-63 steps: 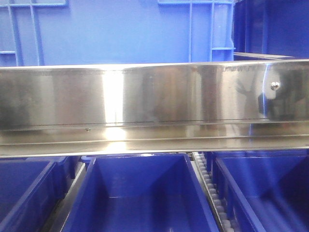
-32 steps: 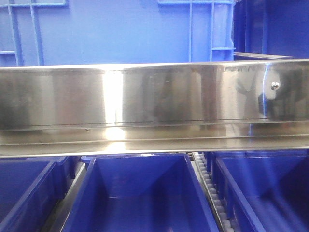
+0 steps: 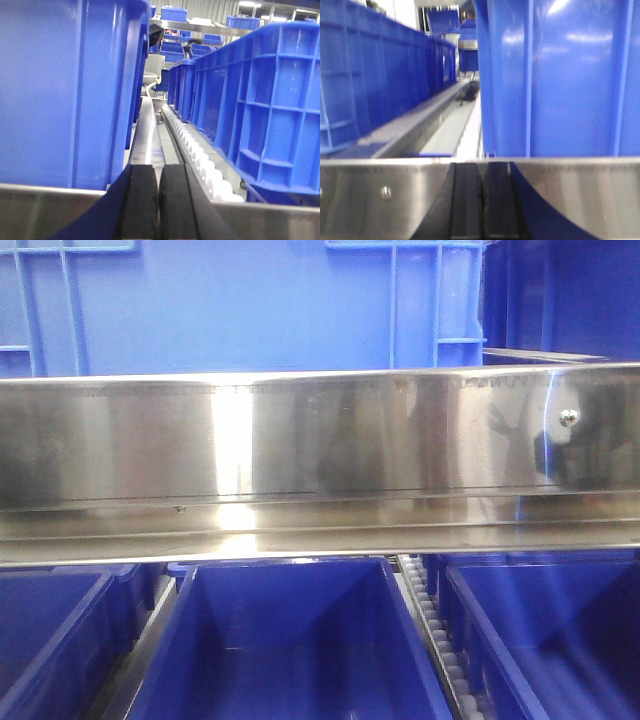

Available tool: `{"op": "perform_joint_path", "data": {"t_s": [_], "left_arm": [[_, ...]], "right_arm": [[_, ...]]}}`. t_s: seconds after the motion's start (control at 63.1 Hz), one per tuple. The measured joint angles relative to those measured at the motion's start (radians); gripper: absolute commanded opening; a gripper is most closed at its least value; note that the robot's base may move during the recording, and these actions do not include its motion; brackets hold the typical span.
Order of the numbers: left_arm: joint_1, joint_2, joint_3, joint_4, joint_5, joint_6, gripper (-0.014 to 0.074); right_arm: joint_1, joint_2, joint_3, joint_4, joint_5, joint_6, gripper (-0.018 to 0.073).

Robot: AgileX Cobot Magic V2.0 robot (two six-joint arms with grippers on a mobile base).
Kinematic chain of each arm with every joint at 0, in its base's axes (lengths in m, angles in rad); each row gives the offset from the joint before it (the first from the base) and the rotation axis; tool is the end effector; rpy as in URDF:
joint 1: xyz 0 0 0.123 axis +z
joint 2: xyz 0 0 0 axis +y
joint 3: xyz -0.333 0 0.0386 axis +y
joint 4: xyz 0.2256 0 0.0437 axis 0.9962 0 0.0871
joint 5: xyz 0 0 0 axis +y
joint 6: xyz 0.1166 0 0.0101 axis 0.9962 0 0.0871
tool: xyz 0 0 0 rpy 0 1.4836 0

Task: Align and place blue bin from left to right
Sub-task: 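Close both grippers on opposite side walls of the large blue bin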

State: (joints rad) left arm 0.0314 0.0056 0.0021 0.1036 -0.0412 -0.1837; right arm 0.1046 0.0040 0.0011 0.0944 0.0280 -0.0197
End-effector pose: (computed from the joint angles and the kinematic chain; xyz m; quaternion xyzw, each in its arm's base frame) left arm 0.0094 -0.0002 0.2194 -0.0354 0.6623 -0.0197 0.7481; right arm 0.0098 0.0013 0.2117 -0.0113 0.6876 0.0659 0.7230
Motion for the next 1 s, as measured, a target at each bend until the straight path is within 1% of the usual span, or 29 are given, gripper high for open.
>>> {"op": "perform_joint_path", "data": {"t_s": [0.079,0.143,0.19,0.238,0.317,0.364,0.396,0.428,0.46,0.475,0.523,0.602,0.618,0.681,0.776,0.871,0.998], "left_arm": [[0.000,0.000,0.000,-0.003,-0.017,0.000,0.0004],[0.000,-0.002,-0.012,-0.003,-0.004,0.000,0.0006],[0.000,-0.002,-0.039,-0.001,0.041,0.000,0.0015],[0.000,-0.002,-0.090,-0.001,0.095,0.000,0.0042],[0.000,-0.002,-0.196,0.002,0.217,0.000,0.0121],[0.000,-0.002,-0.273,0.007,0.296,0.000,0.0188],[0.000,0.006,-0.318,0.009,0.336,0.002,0.0237],[-0.001,0.025,-0.385,0.011,0.395,0.015,0.0293],[-0.001,0.047,-0.440,0.011,0.441,0.031,0.0327],[-0.001,0.063,-0.472,0.011,0.469,0.041,0.0351],[-0.001,0.100,-0.535,0.011,0.522,0.058,0.0393],[-0.001,0.180,-0.640,0.011,0.610,0.072,0.0452],[-0.001,0.195,-0.658,0.011,0.623,0.075,0.0461],[-0.001,0.257,-0.726,0.010,0.665,0.080,0.0496],[-0.008,0.364,-0.828,0.001,0.698,0.112,0.0537],[-0.059,0.473,-0.930,-0.017,0.740,0.130,0.0550],[-0.133,0.623,-1.074,-0.025,0.858,0.134,0.0550]], "right_arm": [[0.000,0.000,0.000,0.000,-0.035,0.000,-0.0080],[0.000,0.000,0.000,0.000,-0.070,0.000,-0.0080],[0.000,0.000,0.000,0.000,-0.079,0.000,-0.0080],[0.002,0.000,-0.015,0.000,-0.063,0.000,-0.0076],[0.009,-0.002,-0.092,0.000,0.044,0.000,-0.0029],[0.016,-0.002,-0.164,0.000,0.106,0.000,0.0041],[0.019,-0.002,-0.208,0.000,0.153,0.000,0.0108],[0.026,0.004,-0.273,0.000,0.194,0.000,0.0199],[0.034,0.019,-0.324,0.000,0.224,0.000,0.0264],[0.039,0.029,-0.343,0.000,0.238,0.000,0.0313],[0.050,0.053,-0.404,0.000,0.258,0.000,0.0421],[0.068,0.108,-0.485,0.000,0.273,0.000,0.0568],[0.071,0.118,-0.498,0.000,0.275,0.000,0.0580],[0.084,0.165,-0.540,0.000,0.291,0.000,0.0568],[0.105,0.246,-0.611,0.022,0.334,0.000,0.0559],[0.142,0.354,-0.714,0.054,0.424,0.000,0.0559],[0.206,0.523,-0.886,0.071,0.514,0.000,0.0559]]}}
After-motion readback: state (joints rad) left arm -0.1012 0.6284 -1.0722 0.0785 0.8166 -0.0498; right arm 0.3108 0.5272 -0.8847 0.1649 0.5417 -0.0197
